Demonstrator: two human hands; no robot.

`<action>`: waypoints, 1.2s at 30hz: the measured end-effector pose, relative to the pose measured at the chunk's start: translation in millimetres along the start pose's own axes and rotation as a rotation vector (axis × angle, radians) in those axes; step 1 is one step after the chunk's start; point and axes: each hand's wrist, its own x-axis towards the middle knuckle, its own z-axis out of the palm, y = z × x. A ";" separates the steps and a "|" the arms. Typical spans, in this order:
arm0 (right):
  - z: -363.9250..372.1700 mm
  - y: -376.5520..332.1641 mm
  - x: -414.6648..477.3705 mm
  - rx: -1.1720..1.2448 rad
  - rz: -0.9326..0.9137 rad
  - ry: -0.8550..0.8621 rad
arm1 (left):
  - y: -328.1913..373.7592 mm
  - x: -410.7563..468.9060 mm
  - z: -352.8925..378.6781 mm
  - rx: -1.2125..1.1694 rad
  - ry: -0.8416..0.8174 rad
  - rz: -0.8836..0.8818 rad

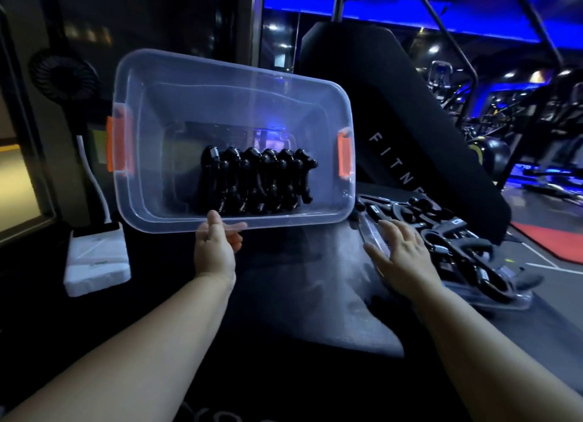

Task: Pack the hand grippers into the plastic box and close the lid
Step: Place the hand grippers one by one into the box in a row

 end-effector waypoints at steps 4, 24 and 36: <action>-10.4 27.7 -2.9 -0.163 0.110 0.027 | -1.3 1.2 -0.3 0.014 -0.001 -0.001; -33.5 88.3 -29.1 -0.235 0.610 -0.010 | 2.9 -3.1 1.2 0.001 0.019 -0.023; -30.4 86.9 -30.0 -0.205 0.528 0.048 | 2.8 -3.9 0.6 0.016 0.019 -0.028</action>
